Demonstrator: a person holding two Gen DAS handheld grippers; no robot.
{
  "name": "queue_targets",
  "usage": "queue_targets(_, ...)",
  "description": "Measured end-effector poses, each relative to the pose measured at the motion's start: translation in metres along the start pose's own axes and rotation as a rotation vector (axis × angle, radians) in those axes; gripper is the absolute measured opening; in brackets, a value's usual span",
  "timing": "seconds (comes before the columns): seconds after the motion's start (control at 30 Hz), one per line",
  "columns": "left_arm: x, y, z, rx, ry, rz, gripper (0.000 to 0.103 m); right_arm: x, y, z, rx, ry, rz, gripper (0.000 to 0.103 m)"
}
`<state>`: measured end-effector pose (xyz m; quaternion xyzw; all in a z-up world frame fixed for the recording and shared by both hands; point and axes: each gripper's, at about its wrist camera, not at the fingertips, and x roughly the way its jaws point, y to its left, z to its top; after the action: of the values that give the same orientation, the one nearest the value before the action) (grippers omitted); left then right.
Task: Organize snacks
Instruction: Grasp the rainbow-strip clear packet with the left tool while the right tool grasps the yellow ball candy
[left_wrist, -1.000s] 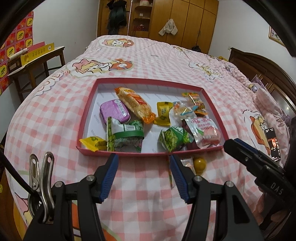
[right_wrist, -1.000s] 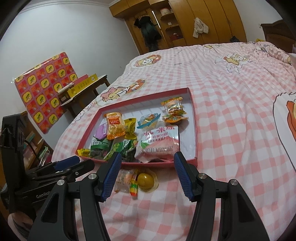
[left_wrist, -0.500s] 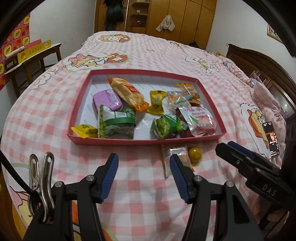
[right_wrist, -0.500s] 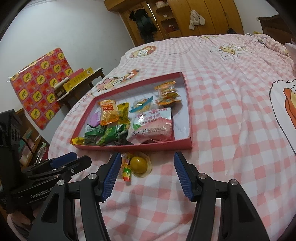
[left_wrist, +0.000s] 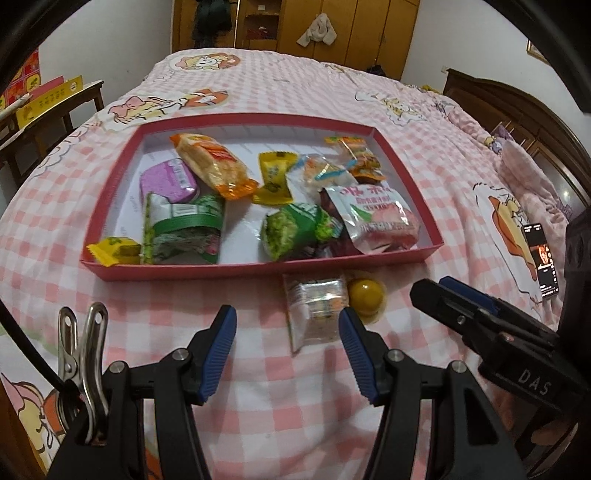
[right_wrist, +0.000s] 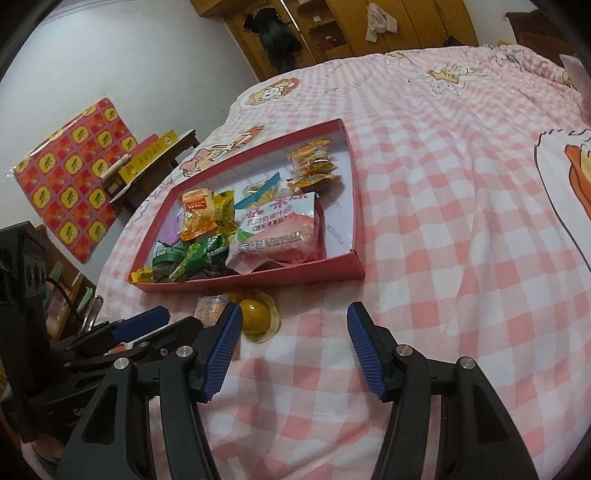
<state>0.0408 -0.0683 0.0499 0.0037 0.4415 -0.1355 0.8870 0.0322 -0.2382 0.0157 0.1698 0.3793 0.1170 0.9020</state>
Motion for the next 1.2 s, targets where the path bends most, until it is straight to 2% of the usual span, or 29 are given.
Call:
queue_targets(0.67, 0.023, -0.023, 0.000, 0.041, 0.018, -0.003, 0.063, 0.004, -0.020, -0.004, 0.092, 0.010, 0.055, 0.060)
queue_targets(0.7, 0.023, -0.024, -0.001, 0.045, 0.014, -0.002, 0.062, 0.004, -0.020, -0.004, 0.093, 0.010, 0.056, 0.060)
queue_targets(0.8, 0.021, -0.024, -0.002, 0.049, 0.007, -0.021, 0.047, 0.003, -0.023, -0.005, 0.097, 0.009, 0.059, 0.060)
queue_targets(1.03, 0.013, -0.019, -0.003, 0.046, -0.007, -0.021, 0.039, 0.002, -0.024, -0.005, 0.092, 0.009, 0.051, 0.060)
queue_targets(1.2, 0.004, -0.010, -0.004, 0.045, -0.035, 0.026, 0.038, 0.002, -0.018, -0.004, 0.074, 0.008, 0.037, 0.060)
